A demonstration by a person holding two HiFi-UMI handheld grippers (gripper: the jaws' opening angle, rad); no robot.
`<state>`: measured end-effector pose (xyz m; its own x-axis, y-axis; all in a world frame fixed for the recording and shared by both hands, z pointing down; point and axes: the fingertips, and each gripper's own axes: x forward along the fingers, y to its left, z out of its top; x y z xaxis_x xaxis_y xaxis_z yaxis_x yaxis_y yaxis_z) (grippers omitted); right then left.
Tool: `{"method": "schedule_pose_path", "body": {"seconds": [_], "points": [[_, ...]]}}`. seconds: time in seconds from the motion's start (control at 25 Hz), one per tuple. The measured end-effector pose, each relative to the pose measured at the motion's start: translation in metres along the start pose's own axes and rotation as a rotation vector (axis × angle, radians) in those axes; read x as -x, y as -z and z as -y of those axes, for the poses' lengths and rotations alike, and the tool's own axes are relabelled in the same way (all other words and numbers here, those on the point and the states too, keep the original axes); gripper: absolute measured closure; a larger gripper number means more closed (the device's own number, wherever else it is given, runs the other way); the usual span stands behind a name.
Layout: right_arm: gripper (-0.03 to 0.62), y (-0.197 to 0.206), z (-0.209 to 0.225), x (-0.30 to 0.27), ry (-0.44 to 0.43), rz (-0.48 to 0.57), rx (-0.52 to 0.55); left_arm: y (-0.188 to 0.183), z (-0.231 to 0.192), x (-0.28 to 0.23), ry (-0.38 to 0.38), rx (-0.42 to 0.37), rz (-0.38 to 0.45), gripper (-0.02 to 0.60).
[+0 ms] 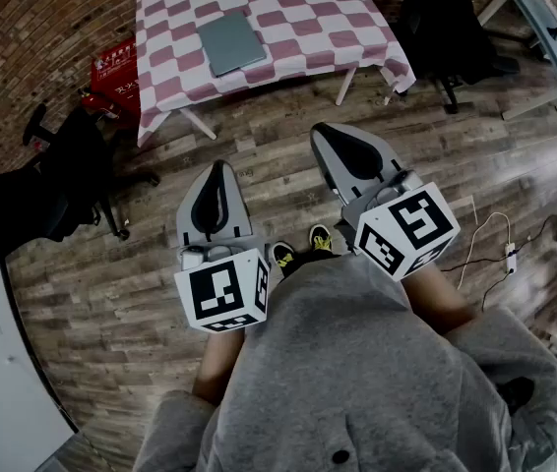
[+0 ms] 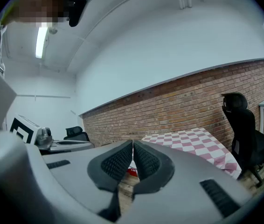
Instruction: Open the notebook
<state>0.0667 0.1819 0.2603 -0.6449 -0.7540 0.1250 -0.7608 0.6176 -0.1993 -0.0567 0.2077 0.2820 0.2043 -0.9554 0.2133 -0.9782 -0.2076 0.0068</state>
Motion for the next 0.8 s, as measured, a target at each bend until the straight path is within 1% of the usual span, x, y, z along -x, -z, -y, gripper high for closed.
{"method": "schedule_pose_path", "body": {"seconds": [0.12, 0.32, 0.48, 0.8], "points": [[0.568, 0.003, -0.005, 0.001, -0.003, -0.004, -0.021, 0.002, -0.003, 0.004, 0.006, -0.002, -0.005, 0.572], [0.568, 0.004, -0.013, 0.001, 0.022, 0.005, -0.05, 0.004, -0.016, 0.012, -0.003, 0.01, -0.003, 0.572], [0.568, 0.005, -0.024, -0.002, 0.035, -0.001, -0.037, 0.004, -0.027, 0.019, -0.002, 0.017, 0.003, 0.572], [0.568, 0.012, -0.057, -0.015, 0.009, 0.002, -0.026, 0.01, -0.05, 0.035, 0.004, 0.01, 0.011, 0.572]]}}
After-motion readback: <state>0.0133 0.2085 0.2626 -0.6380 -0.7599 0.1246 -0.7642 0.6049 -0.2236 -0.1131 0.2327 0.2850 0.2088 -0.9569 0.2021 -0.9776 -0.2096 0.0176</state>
